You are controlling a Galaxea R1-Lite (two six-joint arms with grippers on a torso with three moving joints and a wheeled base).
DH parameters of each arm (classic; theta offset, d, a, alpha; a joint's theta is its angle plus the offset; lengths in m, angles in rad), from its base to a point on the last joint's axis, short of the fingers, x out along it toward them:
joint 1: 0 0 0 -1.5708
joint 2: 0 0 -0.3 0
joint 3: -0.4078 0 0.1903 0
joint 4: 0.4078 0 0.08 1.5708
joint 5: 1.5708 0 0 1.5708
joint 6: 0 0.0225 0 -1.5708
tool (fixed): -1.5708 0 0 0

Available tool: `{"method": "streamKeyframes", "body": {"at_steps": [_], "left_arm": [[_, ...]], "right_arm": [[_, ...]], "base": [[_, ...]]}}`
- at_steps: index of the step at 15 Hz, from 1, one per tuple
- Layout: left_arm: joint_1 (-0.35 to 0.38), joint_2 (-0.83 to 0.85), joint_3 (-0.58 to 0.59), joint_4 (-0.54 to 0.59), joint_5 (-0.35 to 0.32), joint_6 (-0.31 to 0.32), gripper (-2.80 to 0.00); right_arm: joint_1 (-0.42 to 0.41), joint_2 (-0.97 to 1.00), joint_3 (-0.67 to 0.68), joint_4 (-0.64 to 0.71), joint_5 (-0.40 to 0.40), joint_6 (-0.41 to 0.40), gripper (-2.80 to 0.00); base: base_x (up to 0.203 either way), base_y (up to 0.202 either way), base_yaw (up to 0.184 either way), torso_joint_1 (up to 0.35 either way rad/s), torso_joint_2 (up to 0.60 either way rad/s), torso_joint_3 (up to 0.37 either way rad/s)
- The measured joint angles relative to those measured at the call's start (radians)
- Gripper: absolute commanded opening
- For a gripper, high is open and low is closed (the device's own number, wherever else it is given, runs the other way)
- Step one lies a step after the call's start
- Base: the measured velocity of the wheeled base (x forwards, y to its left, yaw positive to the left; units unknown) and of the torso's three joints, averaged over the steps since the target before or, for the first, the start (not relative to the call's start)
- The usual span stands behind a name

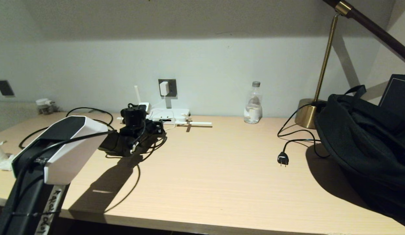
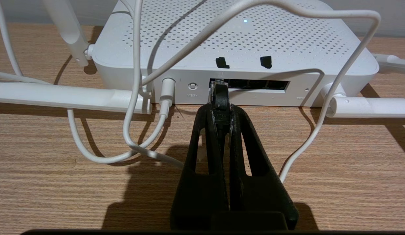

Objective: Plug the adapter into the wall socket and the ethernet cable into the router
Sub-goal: Plug cable into router interface

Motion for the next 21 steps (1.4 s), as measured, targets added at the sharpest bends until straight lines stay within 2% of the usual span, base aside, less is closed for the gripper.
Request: {"method": "streamKeyframes", "body": {"at_steps": [21], "left_arm": [[-0.007,0.013,-0.031,0.022,0.001,0.0,-2.8]], "right_arm": [[0.0,0.0,0.0,0.0,0.0,-0.002,0.0]], "base": [[0.0,0.0,0.0,0.0,0.0,0.0]]}}
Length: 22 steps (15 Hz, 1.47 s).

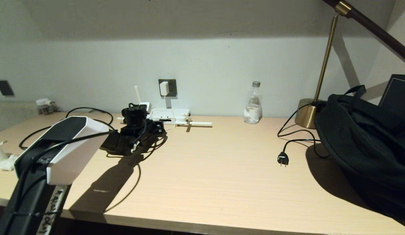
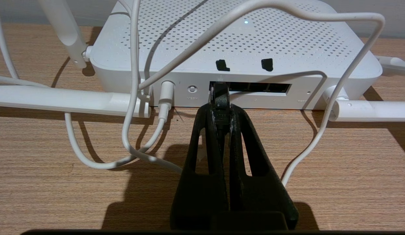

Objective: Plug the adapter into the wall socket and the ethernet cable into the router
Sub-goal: Plug cable into router interface

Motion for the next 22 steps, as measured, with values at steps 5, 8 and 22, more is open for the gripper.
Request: {"method": "streamKeyframes", "body": {"at_steps": [5,8,22], "left_arm": [[-0.001,0.01,-0.035,0.027,0.0,0.001,-2.8],[-0.001,0.015,-0.053,0.034,0.002,0.001,-2.8],[-0.001,0.013,-0.054,0.081,0.001,0.001,-2.8]], "right_arm": [[0.0,0.0,0.0,0.0,0.0,0.0,0.0],[0.0,0.0,0.0,0.0,0.0,0.0,0.0],[0.0,0.0,0.0,0.0,0.0,-0.002,0.0]], "base": [[0.0,0.0,0.0,0.0,0.0,0.0],[0.0,0.0,0.0,0.0,0.0,0.0],[0.0,0.0,0.0,0.0,0.0,0.0]]}}
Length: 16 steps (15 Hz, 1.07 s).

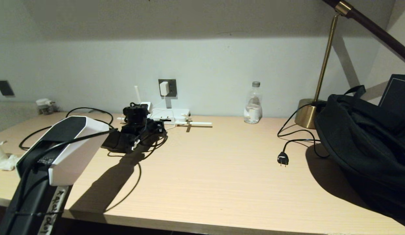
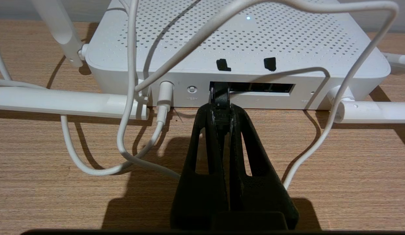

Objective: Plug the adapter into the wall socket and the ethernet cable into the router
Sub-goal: Plug cable into router interface

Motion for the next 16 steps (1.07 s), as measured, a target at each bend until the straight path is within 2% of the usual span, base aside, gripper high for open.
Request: {"method": "streamKeyframes", "body": {"at_steps": [16], "left_arm": [[0.004,0.003,-0.02,0.01,0.004,0.0,-2.8]], "right_arm": [[0.0,0.0,0.0,0.0,0.0,0.0,0.0]], "base": [[0.0,0.0,0.0,0.0,0.0,0.0]]}}
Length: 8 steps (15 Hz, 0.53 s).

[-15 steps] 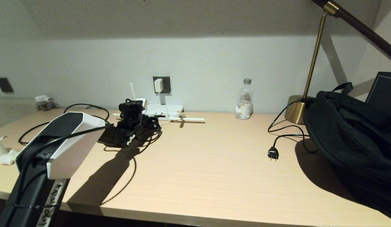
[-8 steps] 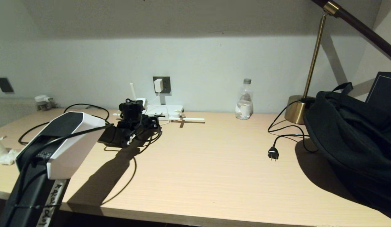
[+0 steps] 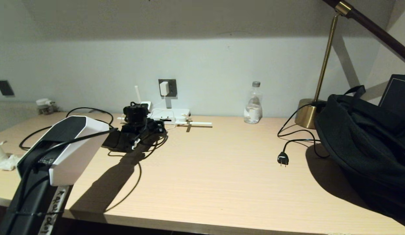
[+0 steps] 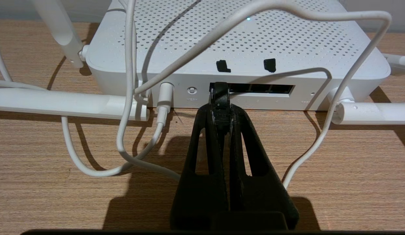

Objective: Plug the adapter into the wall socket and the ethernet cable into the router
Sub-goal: Plug cable into router interface

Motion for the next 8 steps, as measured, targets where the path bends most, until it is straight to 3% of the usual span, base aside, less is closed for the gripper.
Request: {"method": "streamKeyframes", "body": {"at_steps": [8], "left_arm": [[0.0,0.001,-0.01,0.001,-0.002,0.0,-2.8]], "right_arm": [[0.0,0.0,0.0,0.0,0.0,0.0,0.0]], "base": [[0.0,0.0,0.0,0.0,0.0,0.0]]}}
